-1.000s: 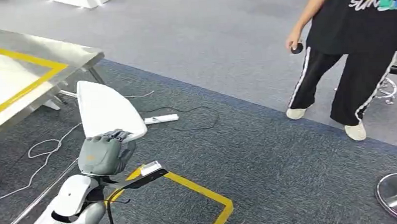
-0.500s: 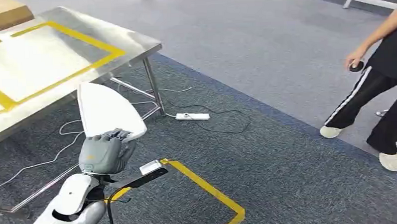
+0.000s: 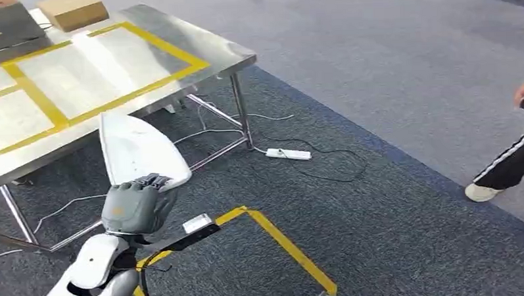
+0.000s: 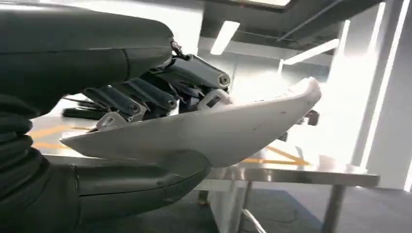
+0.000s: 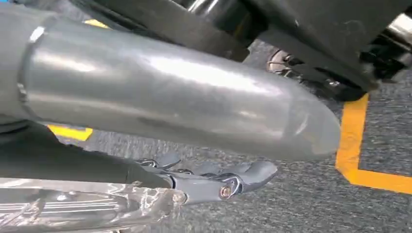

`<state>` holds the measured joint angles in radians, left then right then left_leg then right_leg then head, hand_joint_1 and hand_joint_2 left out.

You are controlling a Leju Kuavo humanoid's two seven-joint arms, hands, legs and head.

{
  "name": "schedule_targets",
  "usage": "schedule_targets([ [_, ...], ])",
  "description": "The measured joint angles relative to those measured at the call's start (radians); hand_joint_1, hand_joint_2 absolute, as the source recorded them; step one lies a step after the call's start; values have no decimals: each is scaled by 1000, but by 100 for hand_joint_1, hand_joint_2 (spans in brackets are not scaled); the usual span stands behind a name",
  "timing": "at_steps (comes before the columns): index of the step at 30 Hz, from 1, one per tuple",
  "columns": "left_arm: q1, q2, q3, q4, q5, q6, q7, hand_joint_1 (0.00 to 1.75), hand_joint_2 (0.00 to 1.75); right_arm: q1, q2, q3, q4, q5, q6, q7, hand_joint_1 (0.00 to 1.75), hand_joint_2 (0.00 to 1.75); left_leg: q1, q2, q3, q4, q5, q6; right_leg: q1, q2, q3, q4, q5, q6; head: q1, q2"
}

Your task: Take the parts from the cabinet and place them on the table.

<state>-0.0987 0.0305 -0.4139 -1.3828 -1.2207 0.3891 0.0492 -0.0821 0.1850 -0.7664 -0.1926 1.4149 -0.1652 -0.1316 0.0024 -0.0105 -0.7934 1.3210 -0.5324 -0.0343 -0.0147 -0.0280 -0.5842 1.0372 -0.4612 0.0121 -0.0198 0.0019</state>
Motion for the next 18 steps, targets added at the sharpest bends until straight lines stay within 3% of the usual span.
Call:
schedule_targets([
  [1,2,0,0,0,0,0,1,162,175,-1,0,0,0,0,0,0,0,0,0,0,4,-7,17,0,0,-12,1,0,-1,0,-1,0],
  [2,2,1,1,0,0,0,1,162,175,-3,0,0,0,0,0,0,0,0,0,1,25,-49,50,2,1,-25,2,0,-3,1,0,0],
  [3,2,1,1,0,0,0,2,162,175,-3,0,0,0,0,0,0,0,0,-1,9,68,-128,93,6,1,-37,6,0,-5,4,-1,0],
  [4,1,1,1,0,0,2,2,162,175,-4,0,0,0,0,0,0,0,0,-4,34,117,-214,129,12,1,-48,10,0,-7,7,-1,0],
  [5,0,0,1,0,0,2,3,162,175,-4,0,0,0,0,0,0,0,0,-10,92,161,-282,142,19,7,-56,14,0,-11,12,-1,0],
  [6,-5,-1,1,0,0,2,3,162,175,-4,0,0,0,0,0,0,0,0,-17,95,171,-314,126,22,15,-65,13,6,-19,20,-3,0],
  [9,1,0,2,0,0,2,7,162,175,-7,0,0,0,0,0,0,0,0,-16,55,164,-311,127,34,16,-103,29,-8,-22,33,5,0],
  [10,1,0,2,0,0,3,7,162,175,-8,0,0,0,0,0,0,0,0,-7,40,170,-317,132,42,15,-112,30,-7,-28,41,3,0],
  [11,1,0,2,-1,-2,3,7,162,175,-10,0,0,0,0,0,0,0,0,-4,29,172,-319,132,45,12,-62,25,11,-42,48,7,0],
  [12,-2,-1,2,-1,-3,5,7,162,175,-11,0,0,0,0,0,0,0,0,-2,19,172,-319,132,50,9,-17,0,68,-77,48,11,0],
  [14,-1,-2,2,-1,-5,5,7,162,175,-8,0,0,0,0,2,0,0,0,-2,-6,171,-319,132,55,9,18,-80,229,-146,50,18,0],
  [15,1,-2,2,0,-5,5,7,162,175,-4,0,0,0,0,2,0,0,0,-3,-22,171,-319,132,55,10,23,-117,292,-161,50,18,0],
  [16,2,-2,2,0,-5,5,8,162,175,-1,0,0,0,0,2,0,0,0,-4,-37,172,-319,132,55,11,25,-131,303,-150,48,18,0],
  [17,2,-2,2,0,-5,5,8,162,175,-1,0,0,0,0,2,0,0,0,-3,-54,172,-318,132,55,11,26,-123,269,-115,46,19,0],
  [18,2,-2,2,0,-6,5,8,162,175,-2,0,0,0,0,2,0,0,0,-3,-69,173,-318,132,54,11,30,-95,196,-66,43,19,0],
])
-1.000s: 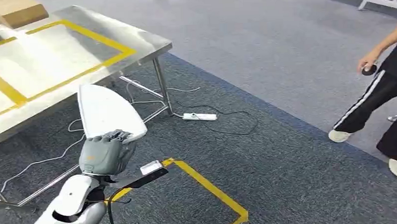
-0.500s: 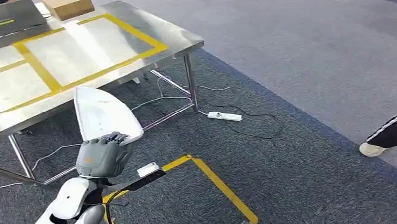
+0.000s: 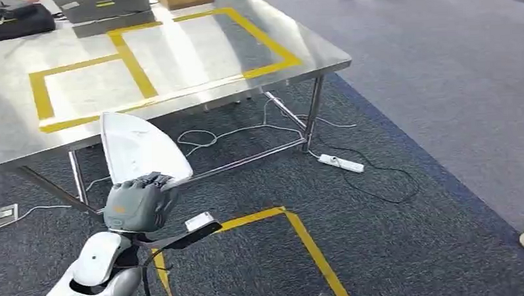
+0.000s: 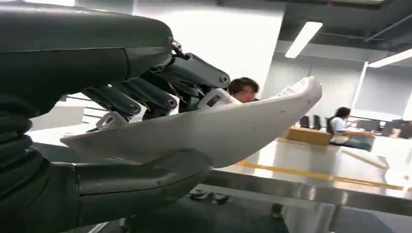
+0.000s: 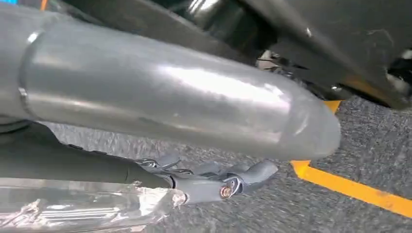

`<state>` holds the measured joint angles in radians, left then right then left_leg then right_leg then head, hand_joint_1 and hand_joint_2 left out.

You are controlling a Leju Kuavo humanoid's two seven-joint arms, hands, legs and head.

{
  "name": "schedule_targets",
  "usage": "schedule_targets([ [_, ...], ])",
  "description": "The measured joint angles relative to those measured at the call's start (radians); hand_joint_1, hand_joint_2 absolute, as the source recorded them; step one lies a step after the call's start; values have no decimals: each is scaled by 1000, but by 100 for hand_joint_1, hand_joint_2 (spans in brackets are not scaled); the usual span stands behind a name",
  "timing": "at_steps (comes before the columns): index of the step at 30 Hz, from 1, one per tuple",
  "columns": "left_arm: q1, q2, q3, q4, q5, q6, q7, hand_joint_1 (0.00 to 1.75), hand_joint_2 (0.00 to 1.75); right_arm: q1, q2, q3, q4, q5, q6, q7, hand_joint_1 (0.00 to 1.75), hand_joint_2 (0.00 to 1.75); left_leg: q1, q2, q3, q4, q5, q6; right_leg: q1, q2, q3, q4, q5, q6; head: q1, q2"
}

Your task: Take the parts from the cabinet and place them on the table.

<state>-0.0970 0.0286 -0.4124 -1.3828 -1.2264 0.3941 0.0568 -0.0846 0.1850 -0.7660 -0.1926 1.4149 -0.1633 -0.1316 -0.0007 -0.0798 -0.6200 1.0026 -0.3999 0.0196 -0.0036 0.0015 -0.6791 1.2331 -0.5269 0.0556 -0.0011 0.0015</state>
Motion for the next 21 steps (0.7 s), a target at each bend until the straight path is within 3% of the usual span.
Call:
schedule_targets([
  [1,0,0,0,0,-3,1,0,162,175,-2,0,0,0,0,0,0,0,0,1,-13,2,0,0,-1,-1,15,38,-86,47,-3,0,0],
  [2,0,0,0,0,-9,2,1,162,175,-2,-1,0,0,-1,0,-1,0,0,2,-24,1,0,0,-4,-7,59,69,-157,78,-3,1,0],
  [3,-2,0,0,0,-12,4,1,162,175,-1,-1,0,0,-2,0,-3,0,0,-5,-27,-2,8,-1,-11,-10,78,81,-193,66,-10,0,0],
  [4,-1,0,0,0,-17,9,1,162,175,-7,-1,0,0,-4,0,-6,0,0,-2,-40,-6,5,1,-16,-10,75,91,-197,65,-12,-2,0],
  [7,4,3,0,0,-24,16,-3,162,175,-10,0,0,0,-13,6,-9,0,0,3,-54,-4,-11,12,-34,-5,62,94,-202,72,-29,-2,0],
  [8,5,3,-1,0,-13,17,-14,162,175,-8,1,0,0,-15,11,-9,0,0,3,-47,1,-11,13,-20,-7,65,96,-211,76,-23,-2,0],
  [9,1,3,-1,0,-2,21,-27,162,175,-11,1,0,0,-15,15,-9,0,0,-1,-47,0,-15,18,10,-10,64,94,-211,77,-22,-10,0],
  [10,-1,4,-1,0,13,23,-41,162,175,-14,1,0,0,-15,18,-9,0,0,-1,-46,0,-15,14,23,-9,64,94,-211,77,-22,-6,0],
  [13,-1,8,-4,0,77,29,-125,162,175,-15,1,0,0,-13,30,-10,0,0,1,-42,2,-19,17,21,-2,68,93,-211,78,-28,-7,0],
  [15,-3,9,-6,0,129,29,-176,162,175,-15,1,0,0,-11,40,-13,0,0,4,-39,2,-21,18,6,0,70,92,-210,78,-31,-8,0],
  [17,-7,11,-10,2,158,28,-208,162,175,-15,1,0,0,-11,49,-13,0,0,8,-38,3,-25,17,-28,2,71,91,-209,77,-35,-7,0],
  [18,-8,13,-11,2,168,29,-220,162,175,-16,1,0,0,-11,52,-13,0,0,10,-37,3,-25,17,-40,3,71,90,-209,77,-35,-6,0],
  [21,-10,19,-15,3,175,29,-228,162,175,-16,1,5,0,3,55,-13,0,0,10,-37,2,-25,16,-40,3,71,91,-209,77,-35,-6,0],
])
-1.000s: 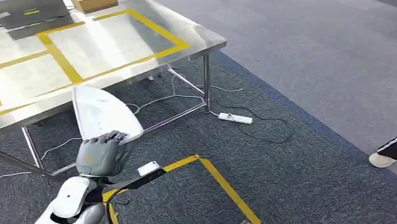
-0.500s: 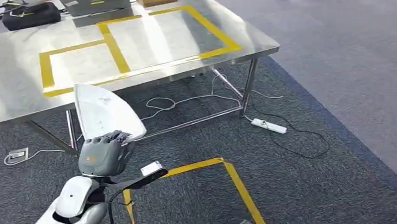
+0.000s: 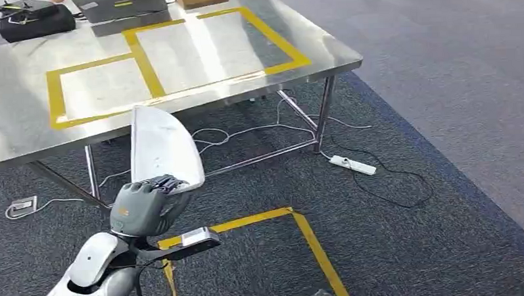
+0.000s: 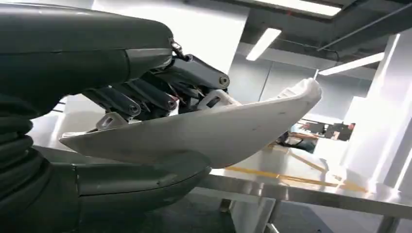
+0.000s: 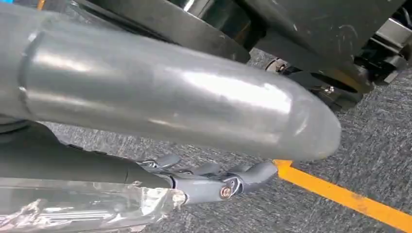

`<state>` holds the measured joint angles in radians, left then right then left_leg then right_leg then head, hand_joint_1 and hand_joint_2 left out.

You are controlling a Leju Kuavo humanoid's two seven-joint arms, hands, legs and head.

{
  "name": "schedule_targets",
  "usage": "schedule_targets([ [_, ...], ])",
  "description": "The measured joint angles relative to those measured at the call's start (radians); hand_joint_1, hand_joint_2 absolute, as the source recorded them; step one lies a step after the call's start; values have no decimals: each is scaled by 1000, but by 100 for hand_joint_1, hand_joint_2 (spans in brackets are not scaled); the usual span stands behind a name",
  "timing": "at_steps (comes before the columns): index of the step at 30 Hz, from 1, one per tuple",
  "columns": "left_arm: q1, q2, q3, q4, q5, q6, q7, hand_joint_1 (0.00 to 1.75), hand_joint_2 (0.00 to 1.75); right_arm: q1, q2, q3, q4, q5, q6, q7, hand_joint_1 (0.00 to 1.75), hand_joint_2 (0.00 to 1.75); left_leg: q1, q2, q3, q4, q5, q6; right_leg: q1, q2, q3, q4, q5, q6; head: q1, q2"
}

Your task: Take the parts from the cabinet and place them on the table.

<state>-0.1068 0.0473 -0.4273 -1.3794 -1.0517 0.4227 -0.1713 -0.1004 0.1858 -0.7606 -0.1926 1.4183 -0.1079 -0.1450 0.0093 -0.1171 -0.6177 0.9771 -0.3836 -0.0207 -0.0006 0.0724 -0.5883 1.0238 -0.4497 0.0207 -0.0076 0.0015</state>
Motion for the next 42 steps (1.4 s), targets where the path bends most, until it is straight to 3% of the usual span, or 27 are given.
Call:
schedule_targets([
  [2,-4,2,-5,0,2,0,0,162,175,0,1,5,0,11,-6,0,0,0,-5,1,-1,5,-5,10,-10,2,4,-17,3,10,0,0],
  [3,-5,3,-6,0,2,1,0,162,175,-1,1,8,0,16,-11,1,0,0,-3,2,11,-22,2,31,-6,7,12,-27,5,20,-2,0],
  [4,-4,3,-8,1,-1,1,1,162,175,-1,0,11,0,19,-14,2,0,0,7,4,28,-48,18,28,-4,-7,6,-15,5,18,-1,0],
  [6,-10,6,-9,1,-8,3,8,162,175,-4,0,20,0,24,-19,2,0,0,8,10,43,-64,23,33,-2,-51,-41,88,-67,31,10,0],
  [8,-7,8,-10,5,-20,3,20,162,175,-3,0,22,0,24,-19,2,0,0,12,11,41,-63,22,31,-13,-61,-111,233,-131,42,10,0],
  [9,-6,9,-10,8,-27,3,25,162,175,-2,0,24,0,22,-19,5,0,0,16,8,40,-62,21,27,-17,-62,-126,263,-135,50,10,0],
  [11,-3,11,-10,12,-32,4,32,162,175,-1,-1,27,0,21,-19,5,0,0,29,-8,39,-55,17,8,-31,-61,-82,183,-77,71,10,0],
  [12,-4,11,-10,14,-35,4,33,162,175,-1,-1,28,0,21,-19,5,0,0,38,-17,36,-44,12,-4,-41,-55,-31,93,-34,82,10,0],
  [13,-4,11,-10,15,-35,4,33,162,175,-1,-1,29,0,21,-19,5,0,0,44,-26,29,-26,3,-18,-56,-24,18,11,-8,98,11,0],
  [14,-5,12,-10,15,-35,5,33,162,175,-3,2,29,1,21,-19,5,0,0,41,-34,15,-7,-6,-31,-49,20,20,6,-33,107,16,0],
  [15,-5,13,-10,15,-35,5,34,162,175,0,5,29,1,21,-18,5,0,0,43,-38,9,8,-11,-37,-56,-2,23,9,-28,69,22,0],
  [18,-3,17,-11,17,-37,7,37,162,175,-2,3,29,0,21,-18,5,0,0,47,-59,0,-3,3,-41,-49,-30,13,29,-27,38,11,0],
  [19,0,17,-11,18,-37,7,39,162,175,-2,3,30,0,21,-17,5,0,0,47,-33,-1,4,-1,-41,-47,-43,14,29,-28,28,8,0],
  [20,-2,16,-11,18,-37,7,39,162,175,-1,4,30,0,20,-17,5,0,0,34,45,-21,43,-20,-36,-43,-52,16,29,-28,22,1,0],
  [21,-7,16,-13,18,-38,7,42,162,175,1,3,30,1,19,-17,5,0,0,29,80,-60,115,-56,-32,-39,-68,16,29,-28,19,-3,0],
  [23,-10,15,-14,18,-48,7,53,162,175,9,2,30,0,17,-18,5,0,0,23,103,-145,281,-122,-23,-30,-106,16,29,-33,12,-3,0],
  [25,-6,16,-14,21,-55,6,58,162,175,9,1,30,0,14,-18,6,0,0,18,104,-170,323,-117,-12,-23,-138,18,29,-37,7,-3,0],
  [27,-4,17,-13,23,-57,6,59,162,175,8,1,30,0,14,-19,6,0,0,6,114,-111,209,-42,8,-17,-172,24,29,-42,6,-3,0],
  [29,-6,15,-13,23,-56,6,61,162,175,9,1,30,0,10,-25,6,0,0,-15,188,-32,71,-1,28,-14,-192,31,28,-50,13,-2,0],
  [33,5,16,-10,25,-41,-7,65,162,175,-5,1,30,0,-14,-31,8,0,0,-22,161,-20,45,-26,27,-5,-230,53,14,-62,35,2,0],
  [34,7,16,-11,25,-33,-16,61,162,175,-6,1,30,0,-14,-29,7,0,0,-13,152,-15,38,-21,33,-11,-208,48,17,-66,44,2,0],
  [35,5,17,-11,25,-23,-21,50,162,175,-5,1,30,0,-14,-27,6,0,0,-11,146,-13,38,-22,35,-14,-139,41,37,-80,46,5,0],
  [36,1,16,-11,26,-6,-34,33,162,175,-4,1,30,0,-14,-23,6,0,0,-11,137,-13,38,-28,44,-14,-97,14,90,-108,46,6,0],
  [37,-1,15,-12,27,12,-42,12,162,175,0,1,30,0,-14,-18,6,0,0,-12,129,-12,38,-30,48,-13,-79,-31,174,-141,45,9,0],
  [39,0,17,-15,34,37,-46,-35,162,175,7,1,30,0,-12,-8,5,0,0,-17,105,-6,38,-49,61,-8,-74,-129,323,-169,44,9,0],
  [40,1,19,-18,38,45,-46,-56,162,175,10,0,30,0,-11,-6,5,0,0,-20,97,3,38,-55,63,-7,-74,-152,335,-148,43,8,0],
  [42,2,22,-22,43,55,-42,-82,162,175,11,0,30,0,-9,-3,4,0,0,-23,83,28,38,-68,63,-7,-74,-126,234,-51,37,9,0],
])
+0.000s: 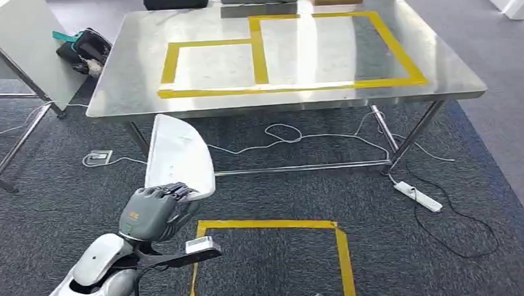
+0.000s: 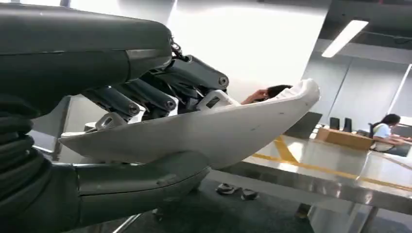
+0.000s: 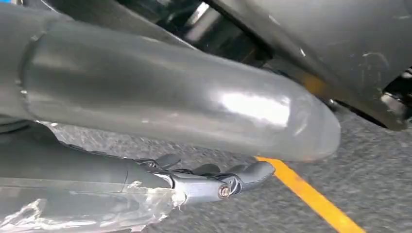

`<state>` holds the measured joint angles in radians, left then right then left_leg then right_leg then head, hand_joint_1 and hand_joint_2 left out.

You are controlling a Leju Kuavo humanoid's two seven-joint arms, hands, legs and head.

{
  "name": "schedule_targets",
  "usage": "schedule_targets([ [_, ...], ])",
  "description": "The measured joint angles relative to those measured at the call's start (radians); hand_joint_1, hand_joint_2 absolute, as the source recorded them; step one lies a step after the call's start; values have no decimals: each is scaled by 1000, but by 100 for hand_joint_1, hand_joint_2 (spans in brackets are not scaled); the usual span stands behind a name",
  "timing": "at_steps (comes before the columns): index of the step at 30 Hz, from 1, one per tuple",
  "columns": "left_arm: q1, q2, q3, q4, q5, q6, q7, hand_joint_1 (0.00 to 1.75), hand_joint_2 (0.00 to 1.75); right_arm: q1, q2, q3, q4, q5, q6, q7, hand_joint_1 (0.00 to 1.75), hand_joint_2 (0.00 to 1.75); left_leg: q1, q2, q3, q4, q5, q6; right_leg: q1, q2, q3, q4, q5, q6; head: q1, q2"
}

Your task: Take the parts from the cabinet and place them on the table.

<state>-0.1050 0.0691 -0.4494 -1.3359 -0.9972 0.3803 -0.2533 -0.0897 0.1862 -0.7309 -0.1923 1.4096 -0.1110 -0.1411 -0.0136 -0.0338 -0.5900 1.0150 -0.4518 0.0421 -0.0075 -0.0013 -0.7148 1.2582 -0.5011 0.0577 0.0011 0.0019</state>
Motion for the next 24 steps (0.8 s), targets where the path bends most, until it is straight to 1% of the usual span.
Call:
schedule_targets([
  [3,0,0,0,0,0,0,0,162,175,0,0,0,0,0,0,0,0,0,0,0,0,0,0,0,0,0,0,0,0,0,0,0],
  [4,0,0,0,0,0,0,0,162,175,0,0,0,0,0,0,0,0,0,0,0,1,0,0,0,0,0,2,-5,4,0,0,0],
  [5,0,0,0,0,1,1,-3,162,175,0,0,0,0,0,0,0,0,0,0,-1,4,0,-2,-1,0,0,8,-21,14,-1,0,0],
  [6,0,1,-1,1,3,2,-5,162,175,0,0,0,0,0,0,0,0,0,0,-2,10,0,-4,-3,0,0,21,-54,35,-2,0,0],
  [7,0,2,-3,2,3,3,-8,162,175,-1,0,0,0,1,0,0,0,0,0,-4,18,0,-8,-5,0,1,38,-99,61,-3,0,0],
  [8,0,6,-6,5,5,9,-14,162,175,-1,0,0,0,1,1,-1,0,0,-6,-8,31,2,-24,-14,2,13,76,-181,68,-5,-1,0],
  [9,8,16,-11,6,8,22,-20,162,175,-3,0,0,0,5,3,-2,0,0,-1,-16,38,-2,-39,-30,7,12,105,-208,37,-26,-3,0],
  [10,9,19,-12,6,9,26,-20,162,175,-5,1,0,0,6,2,-2,0,0,-2,-16,43,-1,-51,-34,-2,11,119,-214,34,-32,-3,0],
  [11,14,24,-13,6,11,30,-21,162,175,-3,2,1,0,9,2,-1,0,0,-2,-2,41,17,-49,-43,-3,9,135,-221,29,-37,-3,0],
  [12,16,28,-13,6,13,38,-21,162,175,-4,3,1,0,10,2,-1,0,0,0,9,12,70,-60,-51,-4,7,152,-227,19,-44,-17,0],
  [13,18,31,-13,6,14,43,-22,162,175,-5,3,2,0,11,2,-1,0,0,4,15,-37,143,-77,-57,-6,5,167,-230,8,-45,-12,0],
  [14,22,35,-13,6,14,43,-22,162,175,-4,3,2,0,11,2,0,0,0,8,17,-94,220,-93,-62,-7,4,182,-232,-6,-44,-15,0],
  [15,28,37,-13,6,14,43,-22,162,175,-2,3,3,0,11,2,1,0,0,13,18,-151,281,-94,-67,-9,3,198,-232,-21,-43,-13,0],
  [16,35,39,-13,6,14,43,-22,162,175,0,3,3,0,12,2,1,0,0,17,18,-189,298,-71,-70,-12,3,217,-233,-38,-38,-13,0],
  [17,39,42,-13,6,14,43,-22,162,175,0,3,3,0,12,2,1,0,0,21,19,-202,278,-26,-73,-16,4,237,-233,-54,-34,-14,0],
  [18,41,44,-13,6,14,43,-22,162,175,1,4,3,0,12,2,1,0,0,24,21,-194,211,54,-77,-21,5,266,-233,-75,-31,-13,0],
  [19,41,46,-13,6,14,44,-22,162,175,1,5,3,0,12,2,1,0,0,27,25,-173,123,135,-81,-28,6,294,-234,-96,-25,-14,0],
  [20,41,50,-13,6,14,45,-22,162,175,0,6,3,0,12,2,1,0,0,26,32,-157,71,169,-87,-32,5,308,-237,-114,-16,-13,0],
  [21,43,52,-14,10,15,48,-22,162,175,-2,6,3,0,12,2,1,0,0,11,30,-152,88,144,-87,-26,6,315,-245,-124,-3,-22,-2],
  [22,44,51,-13,9,16,57,-22,162,175,-5,6,4,0,13,2,3,0,0,18,30,-124,45,104,-70,-26,8,321,-255,-130,6,-29,-1],
  [23,45,51,-13,9,16,61,-22,162,175,-7,8,5,0,14,2,3,0,0,17,24,-127,43,89,-59,-26,5,322,-264,-129,10,-16,-1],
  [24,52,53,-10,9,19,67,-22,162,175,-7,8,5,0,15,2,4,0,0,15,20,-128,42,81,-52,-26,2,333,-285,-128,15,-11,0],
])
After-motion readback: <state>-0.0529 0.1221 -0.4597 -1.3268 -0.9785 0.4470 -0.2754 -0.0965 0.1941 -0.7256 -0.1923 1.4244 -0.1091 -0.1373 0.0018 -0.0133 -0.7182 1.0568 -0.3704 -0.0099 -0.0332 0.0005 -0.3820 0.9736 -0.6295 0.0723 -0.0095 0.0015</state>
